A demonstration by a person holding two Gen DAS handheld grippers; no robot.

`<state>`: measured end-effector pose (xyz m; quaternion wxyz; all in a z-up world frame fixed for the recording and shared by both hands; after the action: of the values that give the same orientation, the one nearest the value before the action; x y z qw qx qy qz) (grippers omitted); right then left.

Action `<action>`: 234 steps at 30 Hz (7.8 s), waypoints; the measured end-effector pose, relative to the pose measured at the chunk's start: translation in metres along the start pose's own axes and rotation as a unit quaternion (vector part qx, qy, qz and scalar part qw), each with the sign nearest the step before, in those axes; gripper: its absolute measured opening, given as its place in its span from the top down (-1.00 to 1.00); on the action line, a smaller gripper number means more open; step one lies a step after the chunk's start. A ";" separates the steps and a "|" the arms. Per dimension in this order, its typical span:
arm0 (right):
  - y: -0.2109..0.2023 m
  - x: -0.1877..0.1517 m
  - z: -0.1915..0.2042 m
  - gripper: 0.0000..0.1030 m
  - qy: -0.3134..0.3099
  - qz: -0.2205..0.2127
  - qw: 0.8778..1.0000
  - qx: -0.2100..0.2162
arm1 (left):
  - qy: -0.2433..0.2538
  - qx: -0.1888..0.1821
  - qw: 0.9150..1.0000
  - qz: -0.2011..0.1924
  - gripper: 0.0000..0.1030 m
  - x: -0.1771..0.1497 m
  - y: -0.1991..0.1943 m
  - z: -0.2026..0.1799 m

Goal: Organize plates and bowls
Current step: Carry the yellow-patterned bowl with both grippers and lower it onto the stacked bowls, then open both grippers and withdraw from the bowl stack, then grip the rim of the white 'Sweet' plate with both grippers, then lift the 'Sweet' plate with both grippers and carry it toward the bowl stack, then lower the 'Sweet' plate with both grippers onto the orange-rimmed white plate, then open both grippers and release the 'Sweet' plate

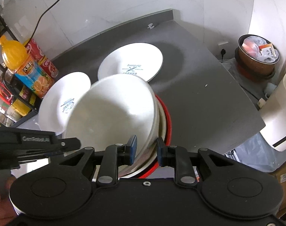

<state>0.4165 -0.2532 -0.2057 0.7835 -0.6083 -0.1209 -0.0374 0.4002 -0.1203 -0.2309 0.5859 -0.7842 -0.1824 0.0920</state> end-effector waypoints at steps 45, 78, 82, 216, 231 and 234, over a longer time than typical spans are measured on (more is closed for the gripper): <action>-0.013 0.079 0.072 0.14 -0.123 0.001 0.984 0.127 | -0.152 0.030 0.983 -0.094 -0.04 0.037 -0.070 0.114; 0.142 0.127 0.155 0.03 -0.031 0.131 0.990 -0.041 | -0.119 -0.003 0.993 -0.016 0.14 0.120 0.035 0.219; 0.156 0.126 0.156 0.18 -0.029 0.153 0.987 -0.036 | -0.123 -0.007 0.992 -0.020 0.31 0.123 0.037 0.219; 0.072 -0.084 0.222 0.36 -0.058 0.016 0.998 0.006 | -0.122 -0.014 0.991 -0.055 0.33 -0.051 -0.097 0.342; -0.012 -0.036 0.181 -0.45 -0.078 -0.042 0.995 0.054 | -0.072 -0.003 0.994 -0.080 -0.54 -0.006 -0.124 0.269; -0.026 -0.019 0.160 -0.50 -0.064 -0.056 0.995 0.055 | -0.059 -0.006 0.995 -0.086 -0.54 0.008 -0.124 0.241</action>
<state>0.3700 -0.1079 -0.1483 0.8033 -0.5574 -0.2065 -0.0358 0.2995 0.1270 -0.1832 0.5751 -0.7626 -0.2834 0.0863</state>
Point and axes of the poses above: each gripper's, at about its wrist camera, not at the fingertips, and y roughly the way its jaws point, z to its left, x to its top, the point moved 6 cm from there along y, roughly the way its jaws point, and after that the axes turned 15 degrees about z, right-handed, at the moved point
